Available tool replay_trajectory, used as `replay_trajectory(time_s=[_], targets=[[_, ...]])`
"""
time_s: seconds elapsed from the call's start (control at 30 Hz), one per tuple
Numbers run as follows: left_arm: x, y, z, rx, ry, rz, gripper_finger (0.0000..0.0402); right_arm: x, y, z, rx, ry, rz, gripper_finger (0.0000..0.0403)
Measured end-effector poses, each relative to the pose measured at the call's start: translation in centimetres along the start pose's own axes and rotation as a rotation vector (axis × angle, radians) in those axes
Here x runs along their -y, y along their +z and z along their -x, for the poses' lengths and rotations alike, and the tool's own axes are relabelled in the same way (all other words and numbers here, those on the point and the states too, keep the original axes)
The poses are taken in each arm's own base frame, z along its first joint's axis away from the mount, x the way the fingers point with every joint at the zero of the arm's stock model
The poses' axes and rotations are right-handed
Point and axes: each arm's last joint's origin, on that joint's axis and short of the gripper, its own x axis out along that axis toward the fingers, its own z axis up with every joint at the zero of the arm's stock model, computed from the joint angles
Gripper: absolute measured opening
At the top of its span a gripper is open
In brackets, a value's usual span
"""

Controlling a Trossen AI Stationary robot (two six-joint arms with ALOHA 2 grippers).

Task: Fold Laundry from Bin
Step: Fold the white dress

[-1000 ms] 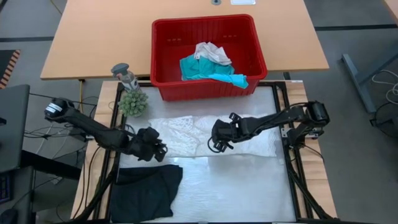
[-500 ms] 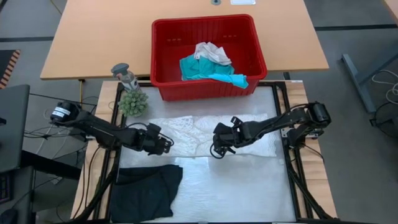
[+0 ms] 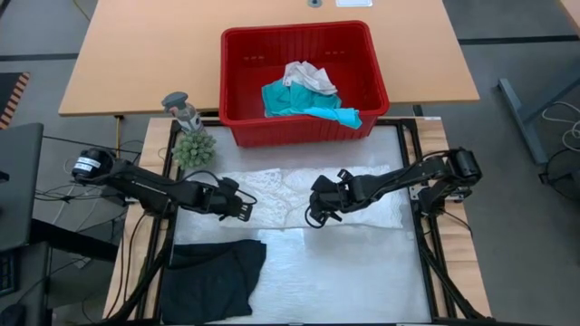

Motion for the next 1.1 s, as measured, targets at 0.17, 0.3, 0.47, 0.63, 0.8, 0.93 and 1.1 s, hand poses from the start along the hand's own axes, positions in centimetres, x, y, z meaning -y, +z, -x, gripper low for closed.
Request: replay_trajectory(time_s=[0.17,0.3,0.47,0.63,0.8,0.93,1.1], targets=[[0.0,0.4,0.7,0.015,-0.031,0.012,0.0002,0.3,-0.8,-0.8,-0.088,0.041,-0.014,0.0066],[0.0,0.7,1.5,0.002,-0.079,0.022,0.0001,0.6,-0.9,-1.0,-0.088,0.032,-0.011,0.0066],[0.1,0.9,2.3,-0.034,-0.137,0.065,0.0,0.7,-0.9,-1.7,-0.047,0.035,-0.014,0.0065],[0.2,0.5,2.7,-0.028,-0.147,0.095,0.0,0.8,-1.4,-2.4,-0.043,0.047,-0.02,0.0065],[0.4,-0.3,2.9,-0.038,-0.153,0.087,0.0,0.8,-1.5,-2.4,-0.055,0.06,0.007,0.0065],[0.3,-0.4,2.9,-0.042,-0.142,0.075,0.0,1.0,-1.1,-2.9,-0.044,0.061,-0.007,0.0065],[0.4,-0.2,2.9,0.01,-0.133,-0.039,0.0007,1.0,-0.2,-3.9,-0.007,0.078,-0.042,0.0065]])
